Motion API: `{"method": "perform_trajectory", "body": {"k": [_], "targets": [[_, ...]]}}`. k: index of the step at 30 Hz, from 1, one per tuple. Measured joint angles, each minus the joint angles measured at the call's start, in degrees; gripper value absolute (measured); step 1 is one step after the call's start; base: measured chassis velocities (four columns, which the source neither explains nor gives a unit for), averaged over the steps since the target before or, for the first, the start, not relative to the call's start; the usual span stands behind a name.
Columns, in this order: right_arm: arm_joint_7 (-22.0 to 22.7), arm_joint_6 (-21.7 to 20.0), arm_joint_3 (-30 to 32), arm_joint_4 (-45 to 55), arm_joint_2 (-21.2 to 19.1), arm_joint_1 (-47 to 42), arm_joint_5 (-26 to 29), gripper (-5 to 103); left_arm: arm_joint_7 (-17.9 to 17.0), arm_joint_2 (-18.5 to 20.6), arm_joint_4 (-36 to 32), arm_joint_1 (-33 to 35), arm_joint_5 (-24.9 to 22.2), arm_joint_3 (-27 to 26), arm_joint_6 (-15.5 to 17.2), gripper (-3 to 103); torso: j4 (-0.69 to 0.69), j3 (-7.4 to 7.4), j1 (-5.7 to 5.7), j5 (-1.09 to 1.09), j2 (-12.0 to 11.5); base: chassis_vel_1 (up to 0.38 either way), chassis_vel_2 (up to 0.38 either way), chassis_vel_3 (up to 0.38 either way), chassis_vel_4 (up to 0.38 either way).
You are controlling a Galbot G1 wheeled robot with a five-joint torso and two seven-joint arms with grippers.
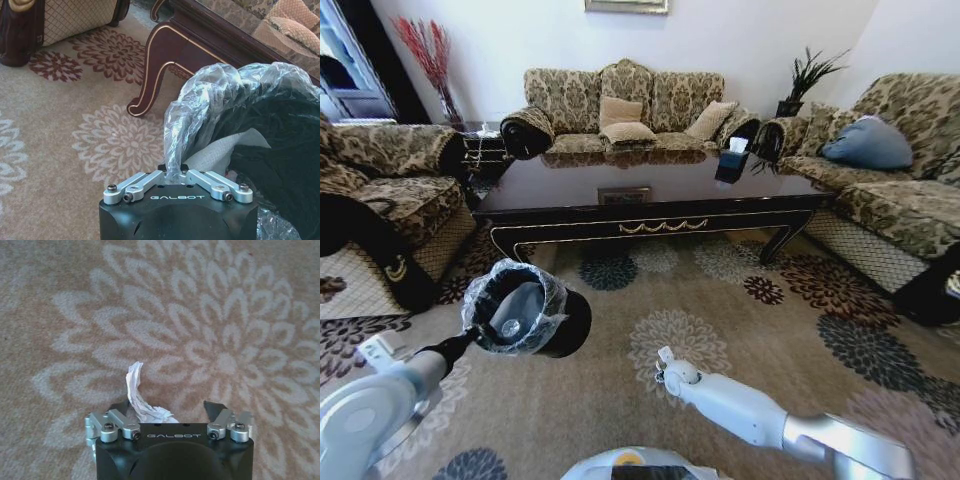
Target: Move to the front of the table and pick up the trash from the floor, then place it into the trash bin.
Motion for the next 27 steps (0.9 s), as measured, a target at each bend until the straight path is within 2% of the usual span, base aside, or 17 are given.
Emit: {"method": "perform_trajectory", "body": {"k": [3,5,8,11,12,14,16,21,23,24,27], "targets": [[-0.55,0.01,-0.06,-0.55,0.4,-0.01,0.01,69,0.0,0.2,0.51,-0.22,-0.02,-0.04,0.0,2,0.01,-0.01,-0.01,0.0,0.02,0.0,0.0,0.0,0.0],[-0.61,0.01,-0.12,-0.63,0.45,-0.06,0.0,69,0.0,0.25,0.68,-0.34,-0.02,-0.03,0.0,2,0.01,-0.01,-0.01,0.0,0.02,0.0,0.0,0.0,0.0],[-0.72,0.08,-0.27,-0.7,0.42,-0.44,-0.17,58,0.0,0.38,1.15,-0.77,-0.06,0.26,0.0,2,0.02,-0.02,-0.01,0.01,0.03,0.0,0.0,0.0,0.0],[-0.8,0.12,-0.27,-0.69,0.21,-0.64,-0.23,55,0.0,0.43,1.44,-1.06,-0.08,0.51,0.0,2,0.04,-0.02,-0.01,0.03,0.03,0.0,0.0,0.0,0.0],[-0.82,0.14,-0.27,-0.54,0.02,-0.73,-0.23,48,0.01,0.48,1.62,-1.24,-0.08,0.66,0.0,2,0.05,-0.01,-0.01,0.05,0.03,0.0,0.0,0.0,0.0],[-0.83,0.16,-0.29,-0.32,-0.2,-0.76,-0.23,48,0.01,0.53,1.77,-1.37,-0.08,0.76,0.0,2,0.06,0.0,-0.01,0.07,0.03,0.0,0.0,0.0,0.0],[-0.84,0.2,-0.37,0.27,-0.68,-0.77,-0.18,41,0.01,0.59,2.03,-1.56,-0.08,0.94,0.01,2,0.07,0.02,-0.01,0.09,0.0,0.0,0.0,0.0,0.0],[-0.43,0.3,-0.47,2.14,-1.8,-0.79,0.46,31,0.04,0.71,2.41,-1.81,-0.07,1.12,0.01,2,0.02,0.04,0.01,0.07,-0.03,0.0,0.0,0.0,0.0],[0.89,0.15,-0.49,2.87,-2.64,-0.77,1.08,23,0.05,0.73,2.5,-1.86,-0.03,1.13,0.01,2,-0.06,0.04,0.02,-0.12,-0.03,0.0,0.0,0.0,0.0],[0.89,0.15,-0.49,2.87,-2.64,-0.77,1.08,23,0.05,0.73,2.5,-1.86,-0.03,1.13,0.01,2,-0.06,0.04,0.02,-0.12,-0.03,0.0,0.0,0.0,0.0],[1.66,0.05,-0.76,4.7,-3.36,-0.78,2.17,7,0.16,0.77,2.5,-1.88,-0.05,1.17,0.02,2,-0.08,0.03,0.02,0.02,-0.03,0.0,0.0,0.0,0.0]]}}
